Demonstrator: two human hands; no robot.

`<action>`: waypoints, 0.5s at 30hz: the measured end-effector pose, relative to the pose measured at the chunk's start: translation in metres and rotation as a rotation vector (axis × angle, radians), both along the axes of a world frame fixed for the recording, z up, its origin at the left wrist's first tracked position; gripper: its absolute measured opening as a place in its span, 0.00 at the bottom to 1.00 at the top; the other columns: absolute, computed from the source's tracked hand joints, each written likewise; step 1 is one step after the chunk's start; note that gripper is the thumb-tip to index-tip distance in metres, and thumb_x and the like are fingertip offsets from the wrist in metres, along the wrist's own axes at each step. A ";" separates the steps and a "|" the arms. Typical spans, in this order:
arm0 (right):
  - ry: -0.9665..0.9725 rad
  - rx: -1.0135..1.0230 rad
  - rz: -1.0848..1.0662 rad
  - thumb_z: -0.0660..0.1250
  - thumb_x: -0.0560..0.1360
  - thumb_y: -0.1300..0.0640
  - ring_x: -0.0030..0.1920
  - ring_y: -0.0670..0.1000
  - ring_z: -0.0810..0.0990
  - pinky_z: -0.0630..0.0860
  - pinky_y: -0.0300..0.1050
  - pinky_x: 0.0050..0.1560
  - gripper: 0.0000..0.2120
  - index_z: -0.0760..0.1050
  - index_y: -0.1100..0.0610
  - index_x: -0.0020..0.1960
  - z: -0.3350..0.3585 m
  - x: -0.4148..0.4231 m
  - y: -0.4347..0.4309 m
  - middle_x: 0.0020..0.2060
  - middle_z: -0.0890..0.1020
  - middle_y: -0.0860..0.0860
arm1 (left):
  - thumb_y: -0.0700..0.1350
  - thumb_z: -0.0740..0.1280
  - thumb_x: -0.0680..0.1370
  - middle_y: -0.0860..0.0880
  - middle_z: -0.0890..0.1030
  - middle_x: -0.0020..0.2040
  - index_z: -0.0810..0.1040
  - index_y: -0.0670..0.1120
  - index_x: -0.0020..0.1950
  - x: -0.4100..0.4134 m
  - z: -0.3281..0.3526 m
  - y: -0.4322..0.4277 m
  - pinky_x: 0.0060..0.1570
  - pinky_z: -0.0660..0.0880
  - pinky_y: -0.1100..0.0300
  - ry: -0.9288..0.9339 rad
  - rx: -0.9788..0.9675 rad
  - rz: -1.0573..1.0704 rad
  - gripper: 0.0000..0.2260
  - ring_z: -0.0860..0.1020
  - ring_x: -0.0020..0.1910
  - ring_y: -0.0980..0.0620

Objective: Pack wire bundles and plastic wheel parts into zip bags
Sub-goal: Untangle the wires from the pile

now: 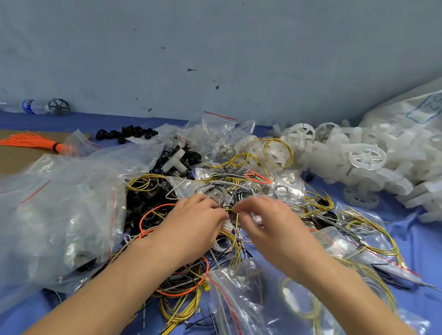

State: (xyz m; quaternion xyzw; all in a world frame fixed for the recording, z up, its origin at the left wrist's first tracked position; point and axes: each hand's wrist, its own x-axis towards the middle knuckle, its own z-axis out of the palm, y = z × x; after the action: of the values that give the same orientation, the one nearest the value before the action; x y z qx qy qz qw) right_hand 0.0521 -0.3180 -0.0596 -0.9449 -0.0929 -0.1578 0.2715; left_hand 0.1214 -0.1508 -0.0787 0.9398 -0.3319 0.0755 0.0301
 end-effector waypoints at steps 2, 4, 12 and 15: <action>-0.050 0.068 -0.066 0.62 0.80 0.57 0.51 0.45 0.77 0.71 0.40 0.54 0.10 0.80 0.52 0.57 0.006 0.001 -0.009 0.49 0.81 0.47 | 0.51 0.54 0.83 0.52 0.76 0.62 0.76 0.52 0.63 0.001 0.001 -0.002 0.64 0.66 0.50 -0.029 -0.001 -0.003 0.14 0.67 0.66 0.49; -0.086 0.133 -0.122 0.62 0.80 0.57 0.52 0.45 0.77 0.71 0.39 0.53 0.11 0.79 0.53 0.59 0.012 0.001 -0.016 0.50 0.81 0.46 | 0.50 0.55 0.83 0.53 0.77 0.58 0.77 0.52 0.62 0.001 0.004 -0.004 0.62 0.67 0.52 -0.039 -0.061 -0.015 0.14 0.69 0.63 0.50; -0.121 0.199 -0.155 0.59 0.82 0.50 0.55 0.45 0.75 0.71 0.42 0.55 0.14 0.72 0.49 0.66 0.020 0.000 -0.021 0.54 0.78 0.44 | 0.44 0.61 0.81 0.59 0.80 0.56 0.79 0.56 0.58 0.002 0.035 0.015 0.60 0.70 0.59 0.049 -0.326 -0.031 0.11 0.69 0.60 0.57; -0.112 0.181 -0.154 0.60 0.81 0.50 0.56 0.46 0.75 0.71 0.45 0.59 0.15 0.72 0.51 0.67 0.018 0.001 -0.019 0.56 0.78 0.46 | 0.42 0.62 0.81 0.57 0.81 0.55 0.78 0.56 0.56 0.001 0.039 0.024 0.58 0.74 0.53 -0.010 -0.248 0.045 0.11 0.72 0.59 0.55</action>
State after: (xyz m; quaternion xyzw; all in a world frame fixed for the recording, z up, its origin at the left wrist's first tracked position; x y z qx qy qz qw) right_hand 0.0535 -0.3369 -0.0417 -0.9106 -0.0203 -0.2385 0.3370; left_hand 0.1225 -0.1269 -0.0398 0.9356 -0.2990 0.1215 0.1429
